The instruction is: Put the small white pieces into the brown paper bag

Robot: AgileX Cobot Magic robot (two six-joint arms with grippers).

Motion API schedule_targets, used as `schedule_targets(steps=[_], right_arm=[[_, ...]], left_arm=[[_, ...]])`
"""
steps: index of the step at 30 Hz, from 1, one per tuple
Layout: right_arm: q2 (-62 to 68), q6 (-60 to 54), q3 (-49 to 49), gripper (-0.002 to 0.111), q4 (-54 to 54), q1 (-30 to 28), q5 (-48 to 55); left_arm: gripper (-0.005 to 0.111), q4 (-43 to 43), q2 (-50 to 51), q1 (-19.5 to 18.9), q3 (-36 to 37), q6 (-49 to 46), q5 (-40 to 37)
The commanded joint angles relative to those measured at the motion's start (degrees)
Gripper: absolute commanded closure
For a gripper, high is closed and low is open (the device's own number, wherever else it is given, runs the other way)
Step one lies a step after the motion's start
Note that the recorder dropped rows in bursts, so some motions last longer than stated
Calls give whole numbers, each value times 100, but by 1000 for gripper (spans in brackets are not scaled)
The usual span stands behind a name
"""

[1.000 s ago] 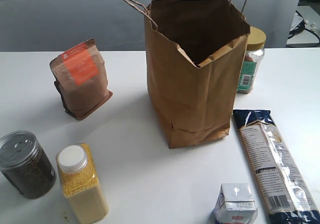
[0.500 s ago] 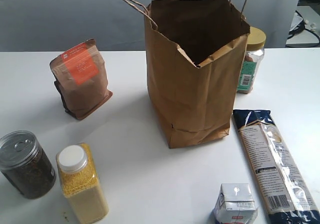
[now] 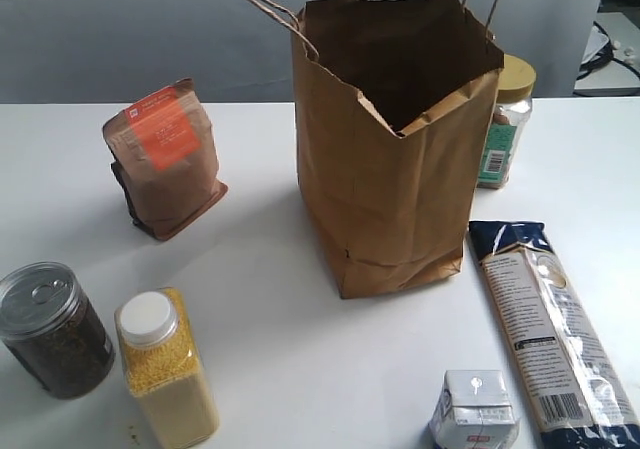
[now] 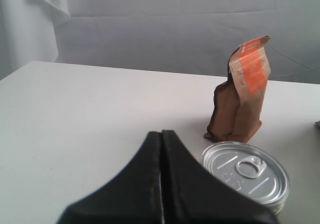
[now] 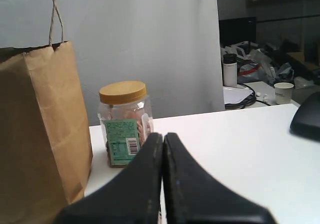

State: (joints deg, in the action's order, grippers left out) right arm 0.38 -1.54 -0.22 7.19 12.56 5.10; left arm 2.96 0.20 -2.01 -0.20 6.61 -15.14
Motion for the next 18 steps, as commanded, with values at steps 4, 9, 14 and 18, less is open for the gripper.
schedule_targets(steps=[4,9,14,18], right_arm=[[-38,-20,22,108,-54,1,-98],[-38,-20,22,108,-54,1,-98],[-38,-20,22,108,-54,13,-97],[-38,-9,22,108,-54,13,-97]], left_arm=[[107,-45,-20,31,20,29,24],[107,-45,-20,31,20,29,24],[107,-45,-20,31,20,29,24],[107,-45,-20,31,20,29,24]])
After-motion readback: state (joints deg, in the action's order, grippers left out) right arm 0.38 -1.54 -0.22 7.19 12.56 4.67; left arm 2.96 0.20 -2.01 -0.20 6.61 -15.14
